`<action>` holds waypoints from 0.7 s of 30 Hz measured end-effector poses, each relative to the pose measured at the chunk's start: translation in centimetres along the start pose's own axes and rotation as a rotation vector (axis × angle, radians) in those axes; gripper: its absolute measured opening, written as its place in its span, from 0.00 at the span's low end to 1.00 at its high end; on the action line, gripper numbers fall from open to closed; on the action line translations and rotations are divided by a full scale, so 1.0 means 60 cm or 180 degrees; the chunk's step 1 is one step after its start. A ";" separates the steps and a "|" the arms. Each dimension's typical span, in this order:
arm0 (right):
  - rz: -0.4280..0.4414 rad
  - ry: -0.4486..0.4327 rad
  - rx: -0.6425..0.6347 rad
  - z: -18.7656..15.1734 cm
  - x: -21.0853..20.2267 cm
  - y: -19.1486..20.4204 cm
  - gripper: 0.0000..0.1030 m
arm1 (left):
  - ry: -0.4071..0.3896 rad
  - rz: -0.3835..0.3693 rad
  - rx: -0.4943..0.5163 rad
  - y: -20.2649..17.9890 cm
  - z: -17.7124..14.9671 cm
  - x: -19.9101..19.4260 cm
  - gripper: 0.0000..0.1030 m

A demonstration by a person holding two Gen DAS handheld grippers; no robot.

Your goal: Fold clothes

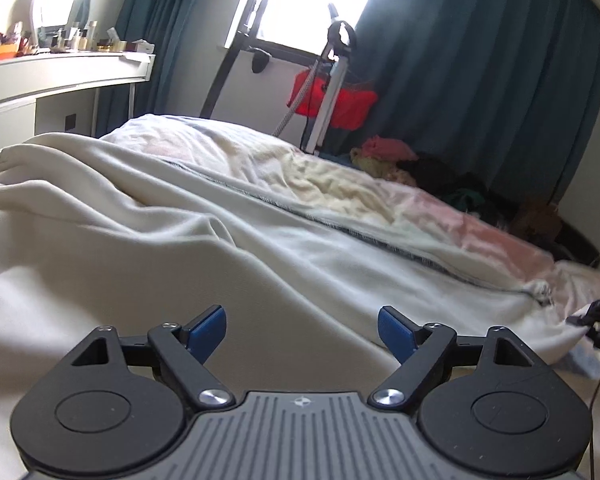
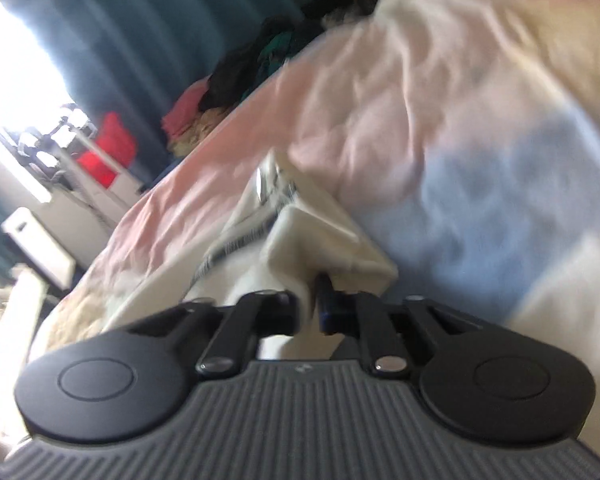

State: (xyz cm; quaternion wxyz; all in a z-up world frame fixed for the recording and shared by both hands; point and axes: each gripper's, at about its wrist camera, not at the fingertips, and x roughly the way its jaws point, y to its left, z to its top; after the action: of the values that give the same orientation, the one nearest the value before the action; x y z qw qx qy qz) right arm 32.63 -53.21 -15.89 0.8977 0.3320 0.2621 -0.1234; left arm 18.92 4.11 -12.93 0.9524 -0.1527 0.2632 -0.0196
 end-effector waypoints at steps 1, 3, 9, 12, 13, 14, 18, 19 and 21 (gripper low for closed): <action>0.0011 -0.0129 -0.0028 0.018 -0.008 0.020 0.06 | -0.0011 0.0020 -0.0077 0.008 0.004 0.003 0.83; 0.0015 -0.0381 -0.0058 0.061 -0.026 0.055 0.05 | 0.0002 0.0055 -0.0248 0.023 0.010 0.010 0.82; -0.0059 -0.0860 -0.0571 0.147 -0.079 0.102 0.05 | 0.0021 0.0013 -0.0373 0.034 0.019 0.010 0.81; -0.0197 -0.0877 -0.0522 0.121 -0.080 0.036 0.05 | 0.0013 -0.0017 -0.0256 0.024 0.017 0.005 0.81; -0.0286 -0.0806 -0.0472 0.106 -0.076 0.005 0.05 | 0.0011 -0.0024 -0.0209 0.020 0.015 0.003 0.81; -0.0376 -0.0721 -0.0407 0.089 -0.069 -0.026 0.05 | 0.0007 -0.0029 -0.0161 0.016 0.014 0.001 0.81; -0.0578 -0.0368 -0.0085 0.012 -0.049 -0.130 0.06 | -0.0006 -0.0043 -0.0027 0.004 0.008 -0.010 0.81; -0.0565 -0.0329 -0.0066 -0.002 -0.048 -0.143 0.06 | -0.0035 -0.0030 0.0036 0.001 0.005 -0.013 0.81; -0.0528 -0.0317 -0.0156 -0.017 -0.045 -0.150 0.06 | -0.0090 0.0037 0.0199 -0.007 -0.001 -0.019 0.82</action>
State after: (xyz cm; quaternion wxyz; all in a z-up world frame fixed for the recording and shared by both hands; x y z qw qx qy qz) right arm 26.40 -59.14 -19.85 0.9041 0.2806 0.2467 -0.2072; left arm 17.93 3.81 -12.28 0.9604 -0.1217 0.2499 -0.0200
